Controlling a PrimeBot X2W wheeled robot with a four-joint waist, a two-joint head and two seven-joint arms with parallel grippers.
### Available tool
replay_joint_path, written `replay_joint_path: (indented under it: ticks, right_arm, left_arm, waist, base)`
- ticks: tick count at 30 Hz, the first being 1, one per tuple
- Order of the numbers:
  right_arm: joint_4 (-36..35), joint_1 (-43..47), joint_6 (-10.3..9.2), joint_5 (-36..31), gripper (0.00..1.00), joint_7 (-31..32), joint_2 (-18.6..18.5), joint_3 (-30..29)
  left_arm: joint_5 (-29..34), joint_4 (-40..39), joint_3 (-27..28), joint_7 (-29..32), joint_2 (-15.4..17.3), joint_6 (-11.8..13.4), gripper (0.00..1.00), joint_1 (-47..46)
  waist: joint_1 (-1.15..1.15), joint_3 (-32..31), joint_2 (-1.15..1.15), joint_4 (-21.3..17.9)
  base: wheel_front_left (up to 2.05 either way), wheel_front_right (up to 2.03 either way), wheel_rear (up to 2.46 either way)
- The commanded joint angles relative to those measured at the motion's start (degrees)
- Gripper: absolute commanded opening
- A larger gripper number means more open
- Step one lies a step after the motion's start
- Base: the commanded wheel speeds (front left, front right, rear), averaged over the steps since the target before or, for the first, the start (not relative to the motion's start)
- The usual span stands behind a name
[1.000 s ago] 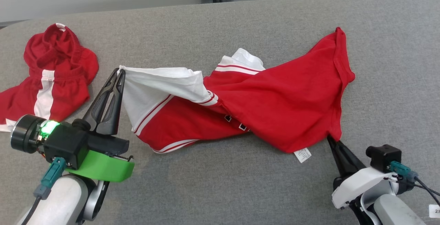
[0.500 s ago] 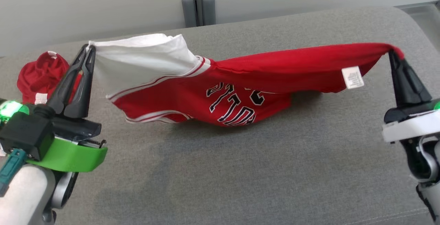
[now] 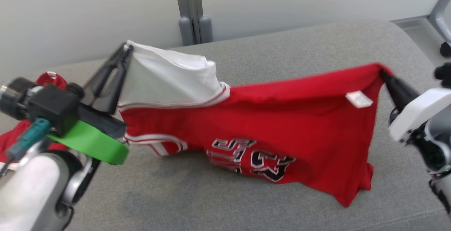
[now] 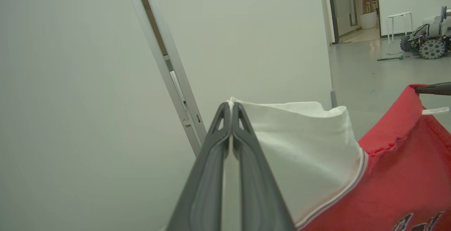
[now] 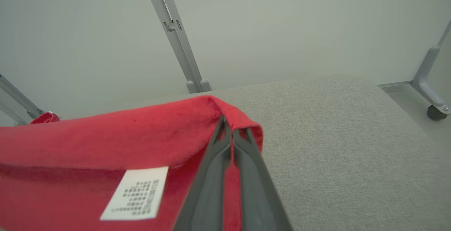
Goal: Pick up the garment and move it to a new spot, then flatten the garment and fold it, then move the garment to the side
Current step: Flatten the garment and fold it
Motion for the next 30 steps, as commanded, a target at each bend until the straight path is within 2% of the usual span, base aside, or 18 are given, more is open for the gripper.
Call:
replay_joint_path:
  ticks: [1,4,6,10,11,12,13,17,23,28,30]
  right_arm:
    - [2.7,-0.8,0.01,-0.2,0.00,1.0,1.2,1.3]
    - [8.7,-2.7,0.02,-1.6,0.00,0.0,3.8,3.9]
    - [13.1,-4.1,0.02,-2.9,0.00,-2.8,5.2,5.3]
    - [20.8,-7.7,0.02,-6.2,0.00,-13.3,8.3,8.2]
    - [22.4,-8.4,0.01,-7.1,0.11,-15.7,8.7,8.7]
    - [24.2,-9.2,0.01,-7.6,0.66,-18.5,9.5,9.2]
    - [25.6,-9.7,0.01,-7.9,1.00,-20.3,10.1,9.5]
    - [29.0,-10.9,0.01,-9.1,1.00,-24.9,10.5,12.0]
    - [30.2,-8.3,0.01,-8.5,1.00,-26.1,8.4,13.7]
    - [33.3,-9.8,0.01,-8.1,1.00,-23.9,6.7,12.9]
    - [35.0,-11.5,0.01,-7.9,1.00,-20.7,6.6,13.4]
  left_arm:
    - [-0.6,1.3,-0.8,0.1,-1.0,-0.6,0.00,0.9]
    - [-0.7,4.3,-2.4,-0.7,-2.6,-1.6,0.00,1.1]
    - [-0.2,6.1,-3.4,-1.7,-3.7,-2.0,0.00,0.8]
    - [0.6,9.5,-4.1,-4.3,-5.4,-2.3,0.00,0.3]
    - [0.7,10.2,-4.2,-4.9,-5.7,-2.3,0.00,0.3]
    - [1.0,10.8,-4.2,-5.6,-5.9,-2.1,0.00,0.2]
    - [1.1,11.3,-4.1,-6.2,-6.2,-1.9,0.00,0.2]
    - [1.6,13.1,-3.8,-8.5,-6.8,-1.2,0.00,0.8]
    - [1.4,14.1,-2.9,-10.3,-6.7,0.0,0.00,2.2]
    - [1.5,13.8,-2.7,-10.8,-6.2,0.5,0.00,2.9]
    - [1.6,13.7,-2.8,-10.9,-6.0,0.6,0.00,3.0]
  waist:
    - [0.00,2.6,0.00,1.1]
    - [0.00,4.7,0.00,2.4]
    - [0.00,6.2,0.00,3.3]
    - [0.00,8.7,0.00,5.0]
    - [0.00,9.2,0.00,5.2]
    - [0.00,9.6,0.00,5.5]
    - [0.00,9.9,0.00,5.6]
    - [0.00,10.4,0.00,5.9]
    - [0.00,10.9,0.00,5.4]
    - [0.00,11.8,0.00,5.3]
    - [0.00,12.2,0.00,5.6]
  base:
    - [0.00,0.00,0.00]
    - [0.00,0.00,0.00]
    - [0.00,0.00,0.00]
    - [0.00,0.00,0.00]
    - [0.00,0.00,0.00]
    - [0.00,0.00,0.00]
    - [0.00,0.00,0.00]
    - [0.00,0.00,0.00]
    - [0.00,0.00,0.00]
    - [0.00,0.00,0.00]
    - [0.00,0.00,0.00]
